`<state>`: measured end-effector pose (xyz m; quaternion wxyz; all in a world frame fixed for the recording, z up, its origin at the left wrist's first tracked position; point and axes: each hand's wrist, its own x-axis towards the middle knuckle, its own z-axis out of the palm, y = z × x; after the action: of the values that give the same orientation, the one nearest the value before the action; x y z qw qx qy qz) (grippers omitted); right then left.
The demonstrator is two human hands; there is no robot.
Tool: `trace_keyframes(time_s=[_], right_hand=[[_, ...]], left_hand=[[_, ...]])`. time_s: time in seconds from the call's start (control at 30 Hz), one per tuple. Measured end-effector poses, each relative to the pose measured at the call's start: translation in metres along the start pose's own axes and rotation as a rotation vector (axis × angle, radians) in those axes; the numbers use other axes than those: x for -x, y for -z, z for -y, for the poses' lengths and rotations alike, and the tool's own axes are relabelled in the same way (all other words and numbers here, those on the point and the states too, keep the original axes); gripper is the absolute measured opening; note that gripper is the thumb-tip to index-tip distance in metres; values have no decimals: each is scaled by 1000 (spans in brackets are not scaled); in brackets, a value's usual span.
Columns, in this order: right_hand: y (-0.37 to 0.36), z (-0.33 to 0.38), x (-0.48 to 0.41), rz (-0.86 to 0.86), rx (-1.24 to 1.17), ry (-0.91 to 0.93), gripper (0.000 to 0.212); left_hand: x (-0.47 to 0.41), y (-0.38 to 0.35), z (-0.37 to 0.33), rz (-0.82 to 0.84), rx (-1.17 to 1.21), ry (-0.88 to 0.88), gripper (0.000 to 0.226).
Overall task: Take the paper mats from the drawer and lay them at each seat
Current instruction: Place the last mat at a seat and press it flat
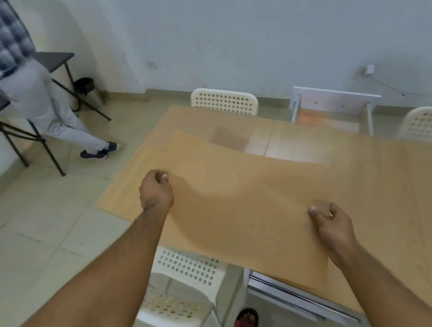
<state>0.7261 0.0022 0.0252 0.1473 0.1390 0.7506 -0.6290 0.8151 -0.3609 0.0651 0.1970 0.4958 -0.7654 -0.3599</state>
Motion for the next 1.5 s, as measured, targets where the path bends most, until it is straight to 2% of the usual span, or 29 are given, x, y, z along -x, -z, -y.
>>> trace_keyframes(time_s=[0.2, 0.43, 0.67, 0.8, 1.03, 1.27, 1.5], right_hand=[[-45, 0, 32, 32, 65, 16, 30], [-140, 7, 55, 17, 132, 39, 38], [-244, 7, 98, -113, 252, 74, 44], [-277, 5, 113, -196, 330, 52, 48], [-291, -1, 114, -295, 324, -7, 45], [-300, -2, 83, -341, 323, -65, 52], [-316, -3, 29, -328, 370, -86, 55]], left_hand=[[-1, 56, 38, -50, 36, 75, 32], [-60, 112, 81, -98, 73, 85, 29], [-148, 154, 130, 3, 52, 41, 26], [-181, 167, 144, 81, 18, 3, 25], [-215, 147, 142, 209, 5, -71, 26], [-246, 104, 125, 265, -39, -113, 26], [-278, 59, 120, 265, -98, -49, 28]])
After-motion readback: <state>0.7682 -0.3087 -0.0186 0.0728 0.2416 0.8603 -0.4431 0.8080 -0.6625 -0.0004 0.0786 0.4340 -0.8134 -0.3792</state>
